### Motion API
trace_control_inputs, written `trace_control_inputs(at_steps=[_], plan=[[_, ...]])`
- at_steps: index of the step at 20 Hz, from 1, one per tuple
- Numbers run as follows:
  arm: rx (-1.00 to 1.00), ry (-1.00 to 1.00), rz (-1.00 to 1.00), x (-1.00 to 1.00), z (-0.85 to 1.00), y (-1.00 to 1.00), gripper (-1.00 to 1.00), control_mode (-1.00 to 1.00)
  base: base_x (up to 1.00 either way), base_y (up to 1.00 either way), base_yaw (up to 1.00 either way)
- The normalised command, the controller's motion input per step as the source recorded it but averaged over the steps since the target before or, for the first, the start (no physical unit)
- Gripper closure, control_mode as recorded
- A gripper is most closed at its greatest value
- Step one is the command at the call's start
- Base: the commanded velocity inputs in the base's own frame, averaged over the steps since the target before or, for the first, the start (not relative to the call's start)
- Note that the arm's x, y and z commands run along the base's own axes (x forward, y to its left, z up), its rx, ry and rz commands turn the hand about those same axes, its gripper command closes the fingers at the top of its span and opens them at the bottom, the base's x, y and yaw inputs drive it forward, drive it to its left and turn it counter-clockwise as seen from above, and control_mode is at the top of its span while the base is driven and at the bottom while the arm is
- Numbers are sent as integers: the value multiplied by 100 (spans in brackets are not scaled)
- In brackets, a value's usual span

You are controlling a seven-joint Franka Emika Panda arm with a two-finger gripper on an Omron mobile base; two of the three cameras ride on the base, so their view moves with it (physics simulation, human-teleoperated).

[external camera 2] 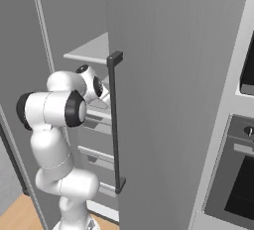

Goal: Take the meat container that has the shrimp and place it on the second highest rack of the freezer. Then take the vegetable container that has the avocado and squash and place it on the highest rack of the freezer.

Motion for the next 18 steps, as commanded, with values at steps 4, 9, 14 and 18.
trace_control_inputs(at_steps=[4,9,14,18], plan=[[0,-15,0,-45,34,0,-100,-100,0,0,0],[0,-14,0,-51,47,0,-100,-100,0,0,0],[0,-13,0,-48,52,-7,-100,-100,0,0,0],[3,-8,0,-51,59,-18,-100,-100,0,0,0]])
